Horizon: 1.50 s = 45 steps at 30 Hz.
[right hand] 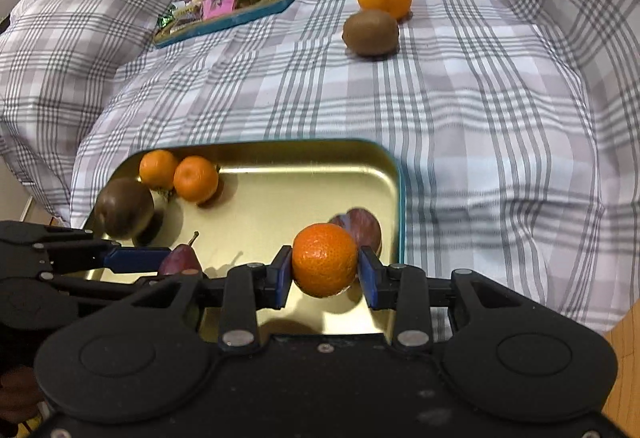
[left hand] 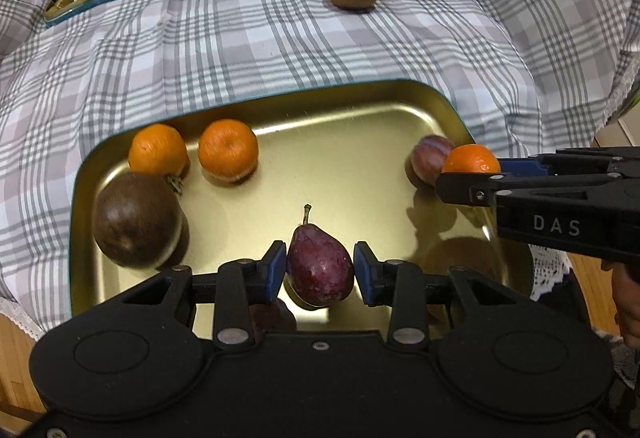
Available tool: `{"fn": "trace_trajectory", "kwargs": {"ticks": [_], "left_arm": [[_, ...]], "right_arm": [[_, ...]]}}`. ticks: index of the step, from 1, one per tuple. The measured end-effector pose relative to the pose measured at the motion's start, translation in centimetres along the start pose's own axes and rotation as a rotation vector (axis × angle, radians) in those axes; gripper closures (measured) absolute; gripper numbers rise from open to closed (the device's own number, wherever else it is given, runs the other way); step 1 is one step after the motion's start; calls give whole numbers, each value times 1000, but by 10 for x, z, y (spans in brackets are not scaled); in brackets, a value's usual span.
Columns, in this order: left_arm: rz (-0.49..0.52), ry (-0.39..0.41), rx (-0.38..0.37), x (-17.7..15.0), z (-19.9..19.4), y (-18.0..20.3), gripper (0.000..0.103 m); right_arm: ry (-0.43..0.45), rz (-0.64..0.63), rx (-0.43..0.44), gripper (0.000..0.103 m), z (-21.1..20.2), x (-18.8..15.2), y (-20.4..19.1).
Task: Organize fruits
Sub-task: 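Lower the tangerine into the gold tray and open right gripper, then lower the red pear into the gold tray and open left gripper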
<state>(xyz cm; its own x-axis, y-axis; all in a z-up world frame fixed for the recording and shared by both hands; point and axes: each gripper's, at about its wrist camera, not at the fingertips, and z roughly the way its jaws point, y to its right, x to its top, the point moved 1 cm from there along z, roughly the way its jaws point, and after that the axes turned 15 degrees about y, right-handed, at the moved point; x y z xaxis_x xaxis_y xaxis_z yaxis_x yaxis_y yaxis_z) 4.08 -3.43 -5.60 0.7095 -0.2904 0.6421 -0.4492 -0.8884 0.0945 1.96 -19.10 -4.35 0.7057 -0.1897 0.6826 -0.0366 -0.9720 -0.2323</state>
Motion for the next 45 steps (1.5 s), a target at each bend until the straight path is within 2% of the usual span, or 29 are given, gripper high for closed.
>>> {"fn": "trace_trajectory", "kwargs": {"ticks": [7,23,32,45], "left_arm": [[3,-17,-15,-7,-2,5,58],[23,-30,-33,-15,-4,12,58],[49,-1,-30,-13,-9,16,58],[36,19,-22,-12,-16,13,58]], "right_arm": [[-18,-10,-27,66,-1,-5,0],[-43,-15,-32,66,-3,-9,2],[-62,-1,-44,65,-3,-10,5],[-14,-18,-65,64,-11,-5,3]]}}
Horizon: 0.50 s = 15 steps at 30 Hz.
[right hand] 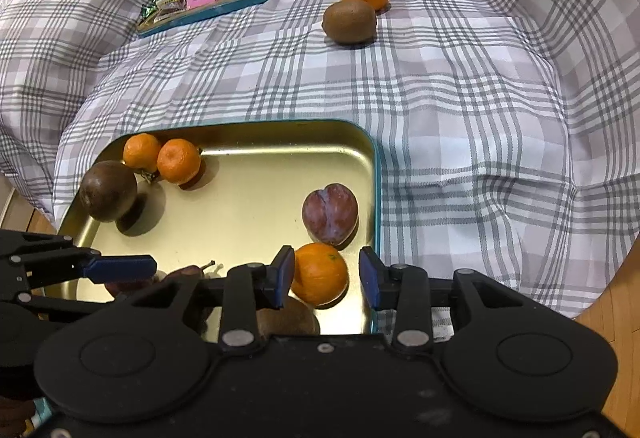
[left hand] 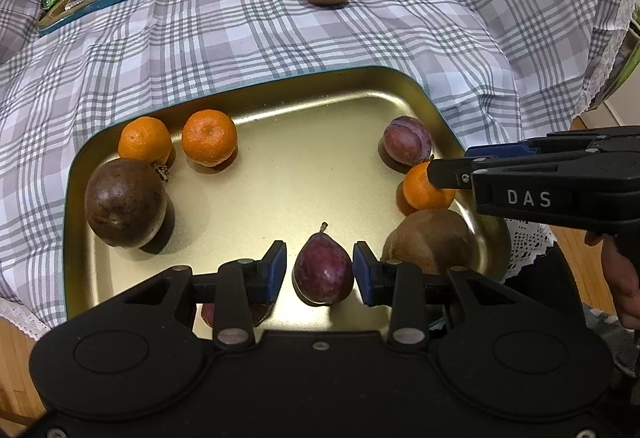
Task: Organize fruits
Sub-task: 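Lower the red pear into the gold tray and open left gripper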
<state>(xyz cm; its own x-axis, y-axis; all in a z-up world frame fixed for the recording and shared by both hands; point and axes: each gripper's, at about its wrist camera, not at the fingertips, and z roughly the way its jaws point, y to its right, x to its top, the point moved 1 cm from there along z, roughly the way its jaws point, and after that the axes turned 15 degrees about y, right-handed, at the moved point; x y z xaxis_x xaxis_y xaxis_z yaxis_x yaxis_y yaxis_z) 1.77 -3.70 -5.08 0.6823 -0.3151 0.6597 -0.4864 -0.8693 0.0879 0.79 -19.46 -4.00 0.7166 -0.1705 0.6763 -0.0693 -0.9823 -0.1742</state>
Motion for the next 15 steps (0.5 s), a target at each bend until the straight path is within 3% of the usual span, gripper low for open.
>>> {"fn": "trace_trajectory", "kwargs": {"ticks": [15], "left_arm": [[-3,32,36,15,-1,-8,58]], "right_arm": [[27,26,1,64,1,8,3]]}}
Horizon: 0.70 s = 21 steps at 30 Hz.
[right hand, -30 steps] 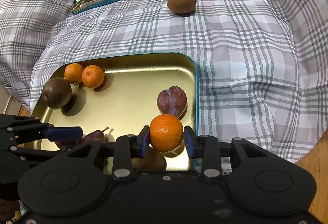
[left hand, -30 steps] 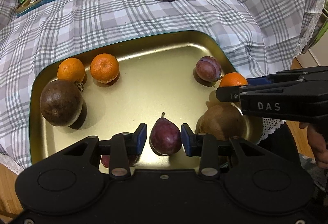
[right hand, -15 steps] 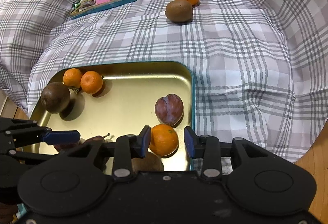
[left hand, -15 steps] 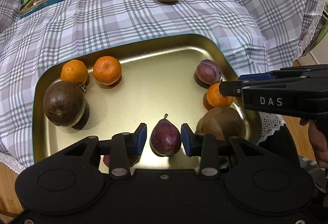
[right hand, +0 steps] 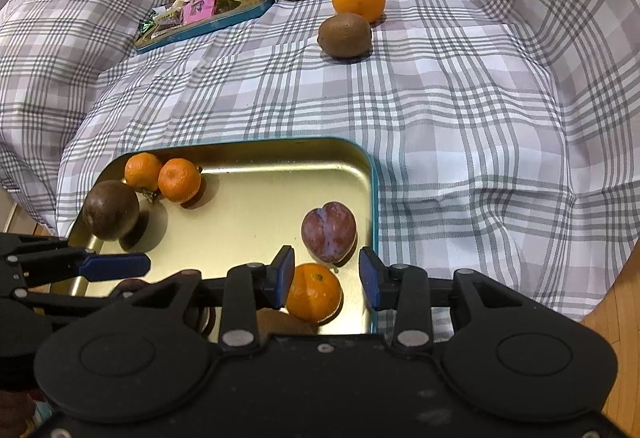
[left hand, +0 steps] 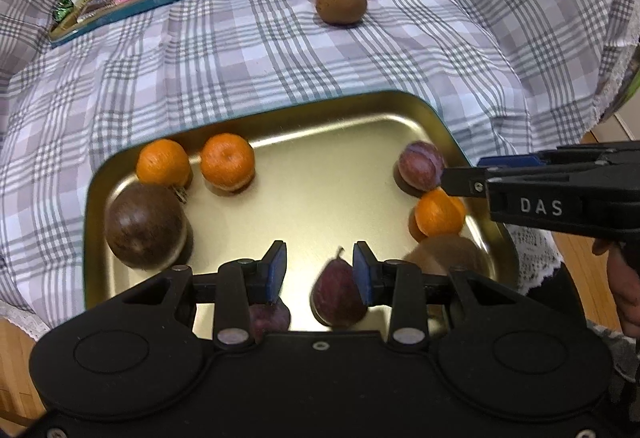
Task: Organize fruits
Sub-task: 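Lower the red pear into the gold tray and open left gripper, then move both open grippers back toward the kiwi and large orange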
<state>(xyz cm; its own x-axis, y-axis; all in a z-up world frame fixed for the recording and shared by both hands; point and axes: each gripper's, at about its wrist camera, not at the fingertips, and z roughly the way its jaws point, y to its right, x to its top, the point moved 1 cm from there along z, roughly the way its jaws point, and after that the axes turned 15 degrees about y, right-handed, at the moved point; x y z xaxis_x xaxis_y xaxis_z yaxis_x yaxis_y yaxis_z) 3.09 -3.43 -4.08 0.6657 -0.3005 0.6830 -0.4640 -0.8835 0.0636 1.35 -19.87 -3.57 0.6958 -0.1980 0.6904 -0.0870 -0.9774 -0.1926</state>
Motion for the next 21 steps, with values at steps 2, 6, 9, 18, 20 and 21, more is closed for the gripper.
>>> {"fn": "trace_trajectory", "kwargs": {"ticks": [2,6,9,18,20,21], "left_arm": [[-2,9,3,5,1,-3,58],[-3,22,13,15,4,-8,58],[1,32,24,24,7,-11,58],[13,92,29,58,14,-17,58],[14,106,28,68,17,-18,58],[16,116,28,72,18,-19,58]], "right_arm": [[7,6,-1,64,1,3,1],[35,19,-8,64,4,13,5],[58,38,-14,64,8,22,9],[137,24,-41,64,21,55,20],[157,20,-46,64,25,64,21],[166,16,-49,64,27,68,22]]}}
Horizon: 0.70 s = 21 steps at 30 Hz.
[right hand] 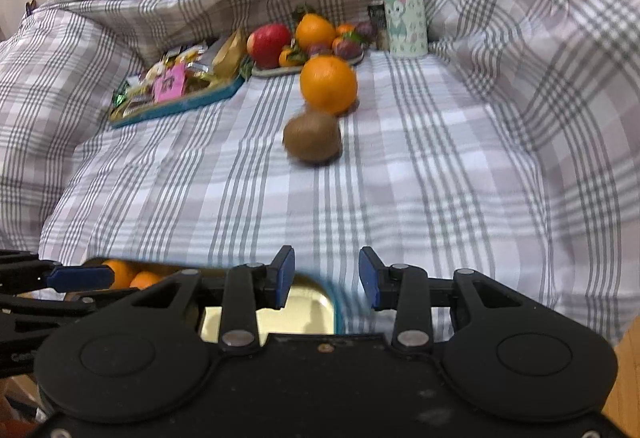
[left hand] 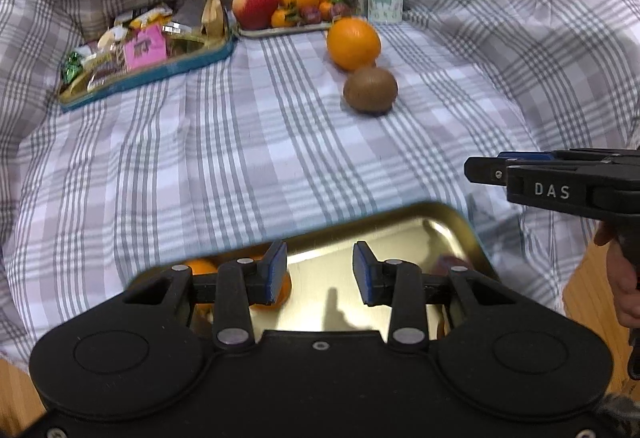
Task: Organize fruits
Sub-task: 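Move both open grippers back toward the kiwi and large orange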
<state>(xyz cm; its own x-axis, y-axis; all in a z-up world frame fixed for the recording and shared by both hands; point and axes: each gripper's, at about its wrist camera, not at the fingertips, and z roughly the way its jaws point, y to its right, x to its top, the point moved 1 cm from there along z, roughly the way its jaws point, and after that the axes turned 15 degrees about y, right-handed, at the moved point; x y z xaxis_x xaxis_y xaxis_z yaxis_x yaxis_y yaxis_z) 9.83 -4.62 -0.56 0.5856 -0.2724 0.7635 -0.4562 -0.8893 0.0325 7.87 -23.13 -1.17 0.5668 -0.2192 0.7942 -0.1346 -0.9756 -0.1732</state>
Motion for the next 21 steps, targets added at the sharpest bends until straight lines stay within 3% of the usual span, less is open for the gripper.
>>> {"fn": "trace_trajectory", "kwargs": {"ticks": [8,21], "left_arm": [[-20,48,-13,32,19,-3,58],[-83,9,-25,59,61,-11,58]], "right_arm": [[42,-7,-14,64,28,23,5],[53,11,-56,64,88,41,24]]}}
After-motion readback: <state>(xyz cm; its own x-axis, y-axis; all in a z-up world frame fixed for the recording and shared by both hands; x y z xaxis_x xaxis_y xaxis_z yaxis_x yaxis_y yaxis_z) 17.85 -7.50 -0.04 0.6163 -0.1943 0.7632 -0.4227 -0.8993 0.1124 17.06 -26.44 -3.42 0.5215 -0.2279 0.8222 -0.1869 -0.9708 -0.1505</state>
